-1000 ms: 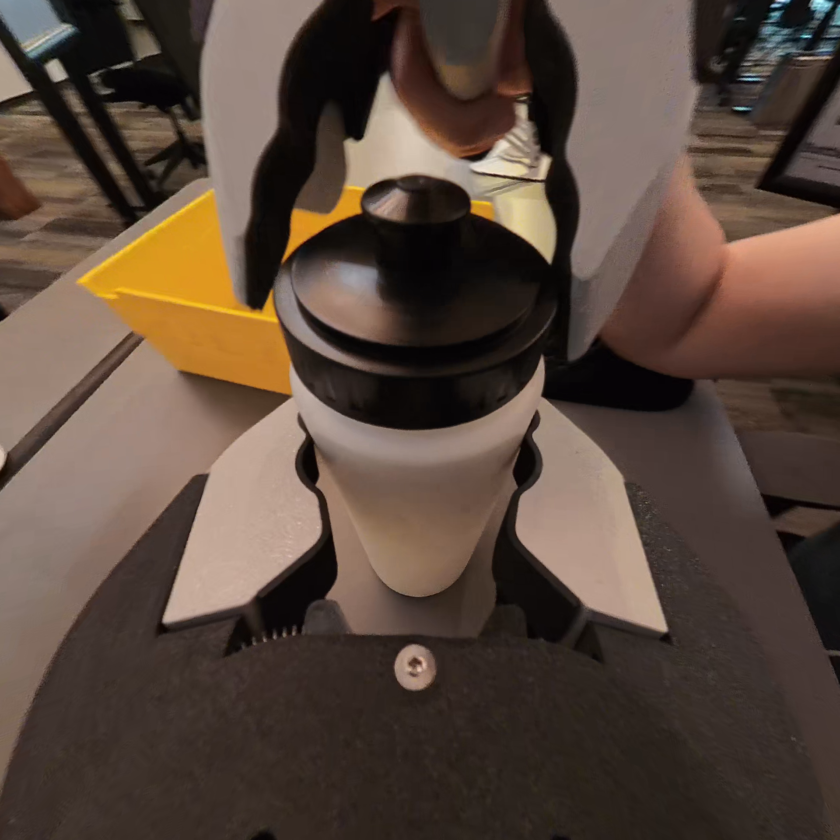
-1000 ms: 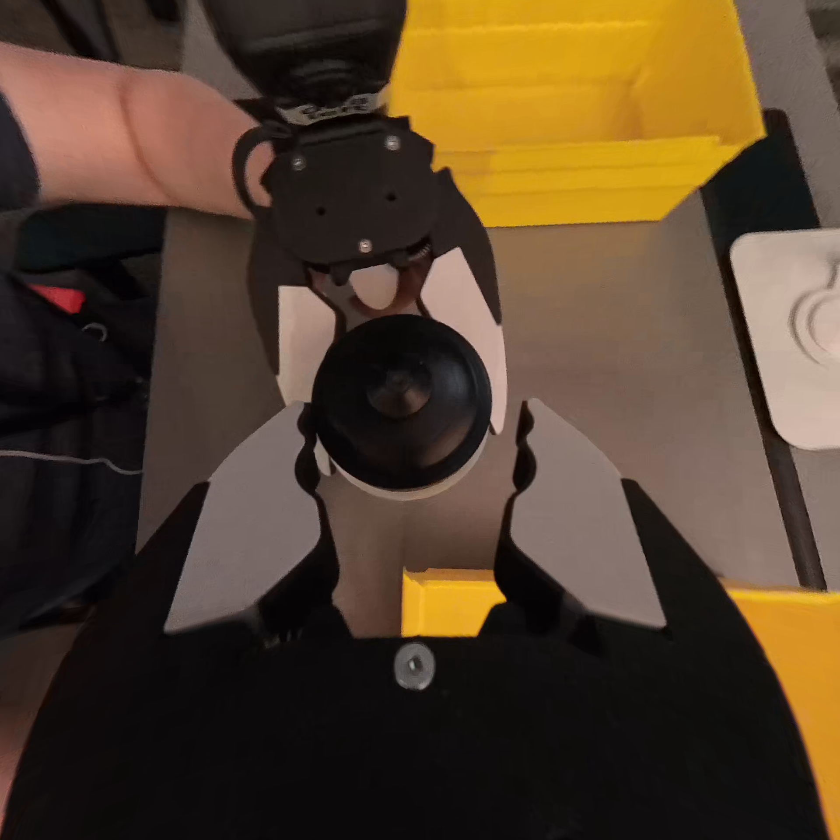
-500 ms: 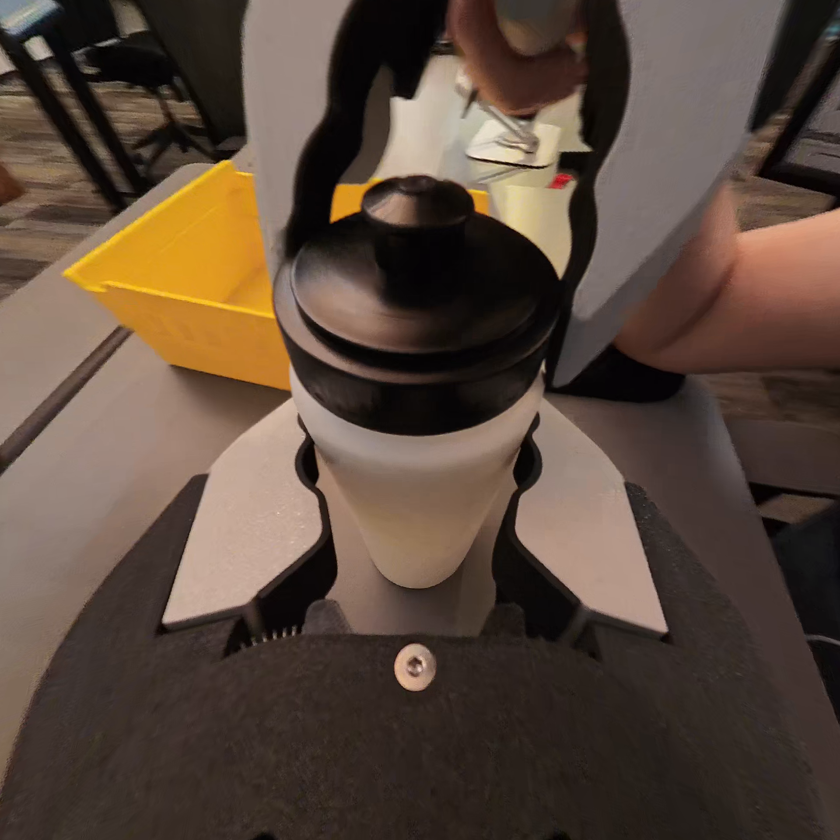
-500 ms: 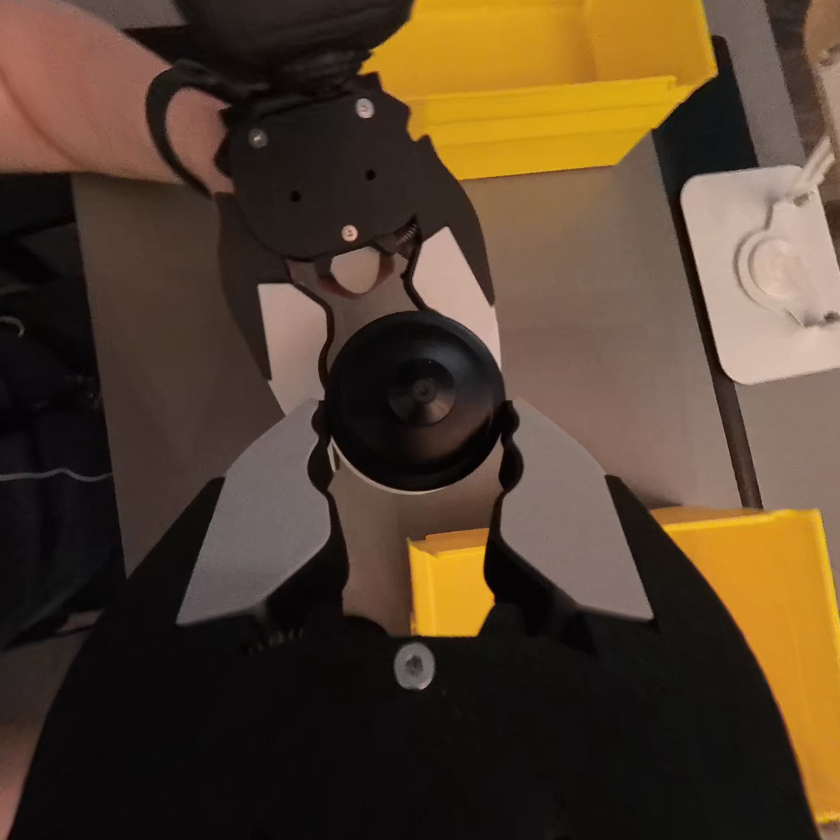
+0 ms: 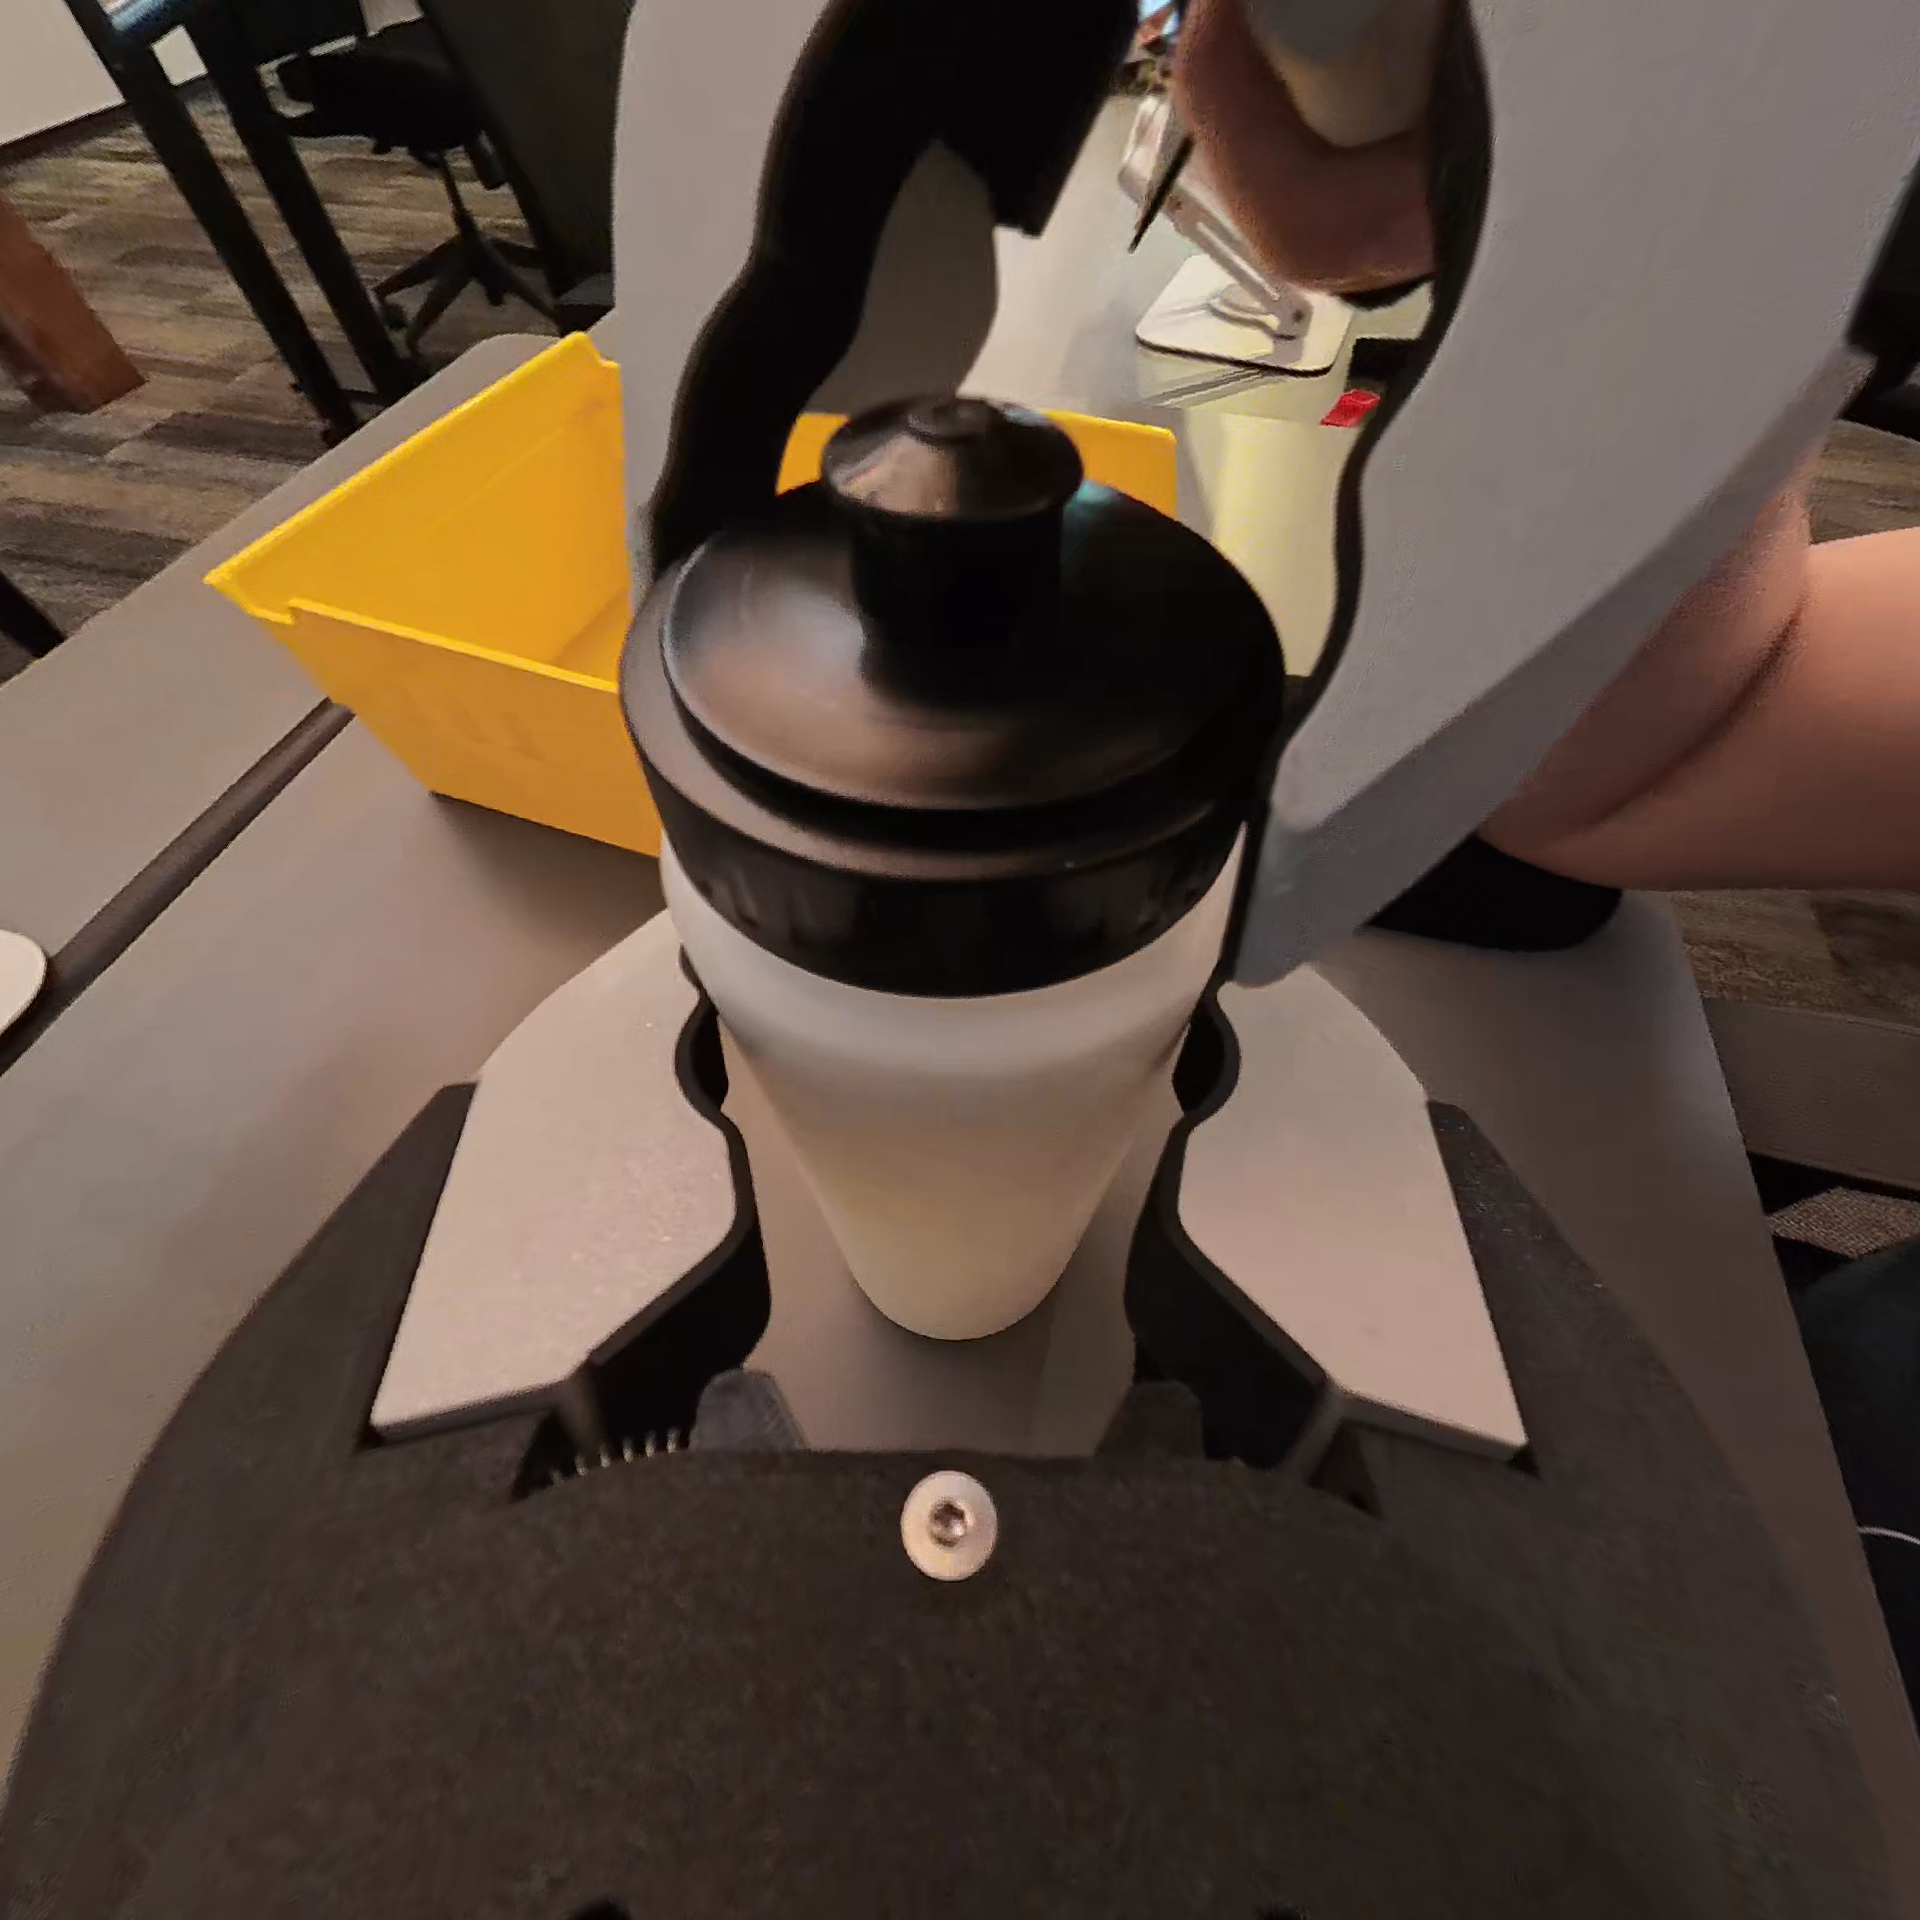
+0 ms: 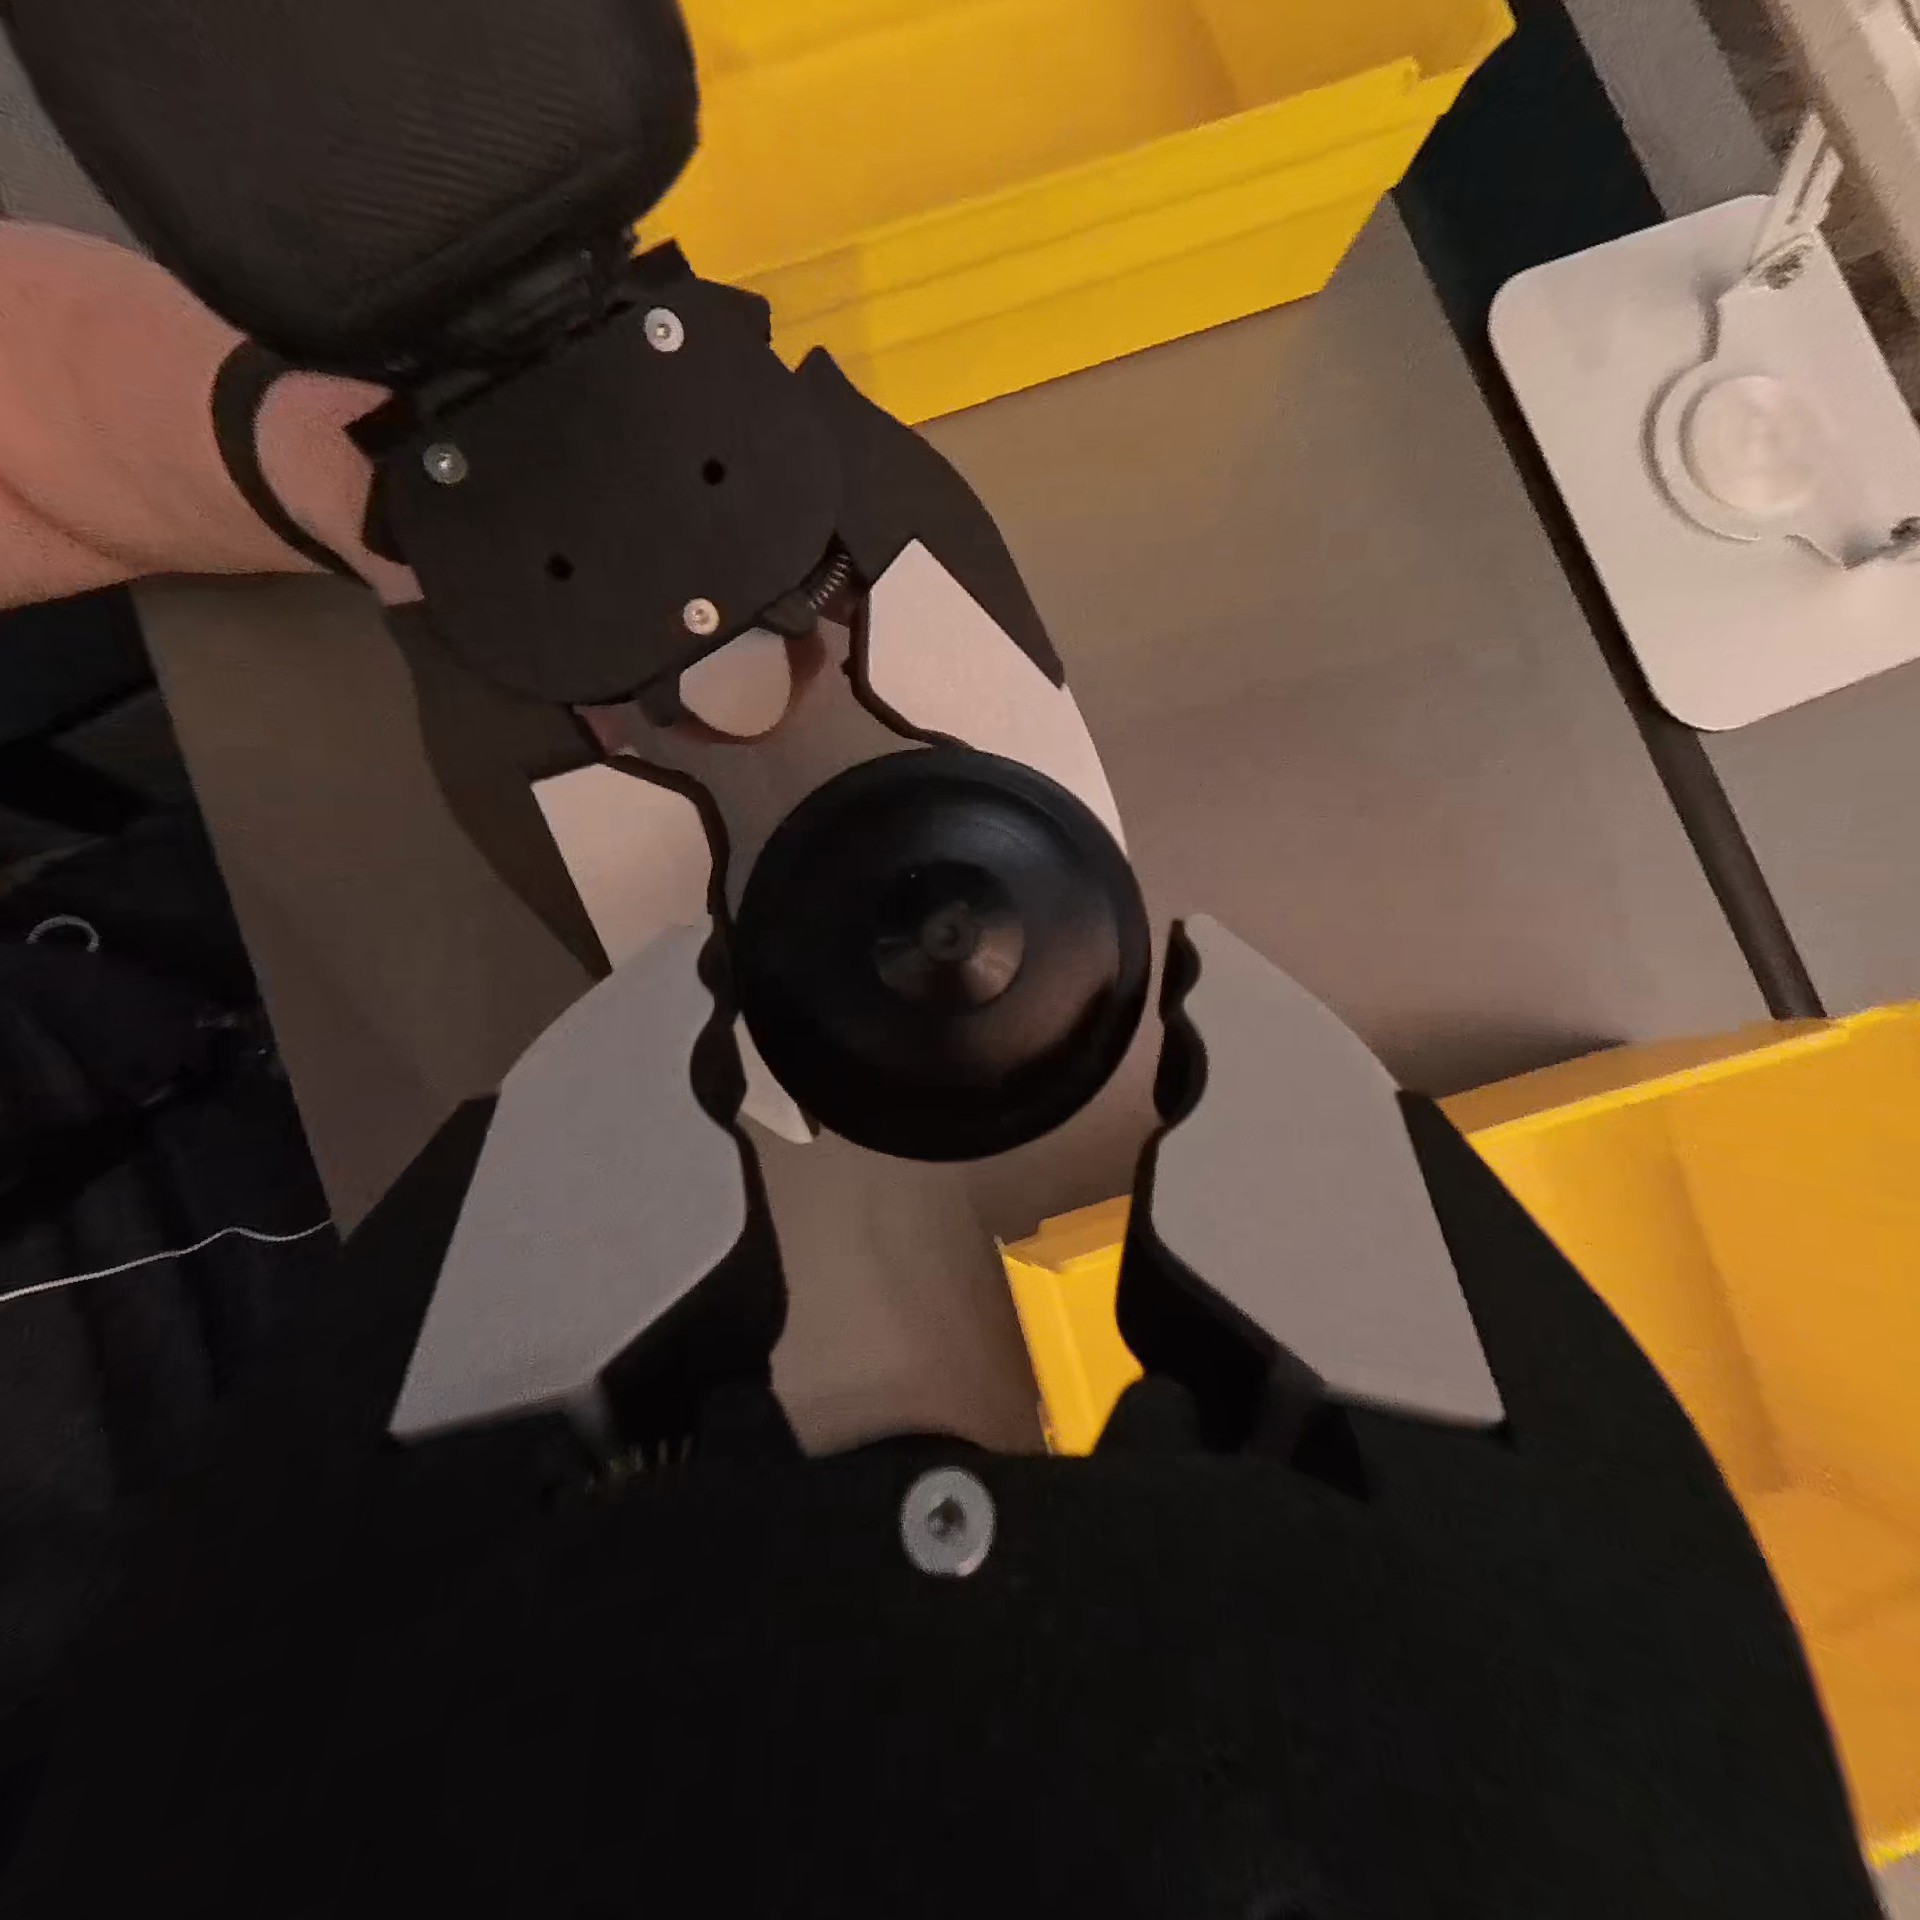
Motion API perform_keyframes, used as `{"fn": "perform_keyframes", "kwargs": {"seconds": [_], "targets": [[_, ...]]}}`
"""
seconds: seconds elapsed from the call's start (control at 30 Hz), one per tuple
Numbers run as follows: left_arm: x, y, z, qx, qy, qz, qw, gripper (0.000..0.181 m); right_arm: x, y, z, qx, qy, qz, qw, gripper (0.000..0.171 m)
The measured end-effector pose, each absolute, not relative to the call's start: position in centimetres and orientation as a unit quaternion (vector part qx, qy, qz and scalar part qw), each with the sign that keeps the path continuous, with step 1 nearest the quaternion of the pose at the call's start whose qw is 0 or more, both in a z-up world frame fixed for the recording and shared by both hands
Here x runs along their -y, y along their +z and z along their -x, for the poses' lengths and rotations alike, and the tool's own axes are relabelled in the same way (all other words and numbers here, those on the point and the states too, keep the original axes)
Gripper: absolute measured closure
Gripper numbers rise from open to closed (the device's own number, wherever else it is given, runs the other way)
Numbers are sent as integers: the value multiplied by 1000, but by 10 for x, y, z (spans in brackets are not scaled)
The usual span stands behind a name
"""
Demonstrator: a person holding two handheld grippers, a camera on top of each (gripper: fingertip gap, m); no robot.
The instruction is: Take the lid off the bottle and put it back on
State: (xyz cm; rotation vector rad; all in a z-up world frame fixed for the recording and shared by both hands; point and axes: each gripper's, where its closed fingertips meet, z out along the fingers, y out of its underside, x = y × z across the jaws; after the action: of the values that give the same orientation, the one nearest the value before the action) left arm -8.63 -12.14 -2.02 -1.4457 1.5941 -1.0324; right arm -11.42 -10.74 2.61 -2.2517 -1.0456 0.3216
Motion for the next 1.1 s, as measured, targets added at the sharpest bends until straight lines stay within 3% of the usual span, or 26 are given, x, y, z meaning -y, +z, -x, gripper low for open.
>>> {"fn": "perform_keyframes", "kwargs": {"seconds": [0.2, 0.47, 0.7, 0.87, 1.1], "targets": [[133, -20, 88, -648, -401, 538, 360, 95, 119, 26, 115, 444, 107, 837, 302, 95], [163, -21, 93, -696, -433, 477, 316, 95, 154, 29, 129, 645, 250, 652, 310, 95], [134, -21, 87, -646, -410, 539, 352, 95, 119, 26, 116, 524, 142, 778, 317, 84], [133, -21, 88, -646, -409, 539, 354, 95, 115, 30, 121, 450, 124, 826, 316, 95], [178, -20, 98, -726, -432, 435, 313, 95, 163, 33, 135, 655, 219, 654, 308, 95]]}}
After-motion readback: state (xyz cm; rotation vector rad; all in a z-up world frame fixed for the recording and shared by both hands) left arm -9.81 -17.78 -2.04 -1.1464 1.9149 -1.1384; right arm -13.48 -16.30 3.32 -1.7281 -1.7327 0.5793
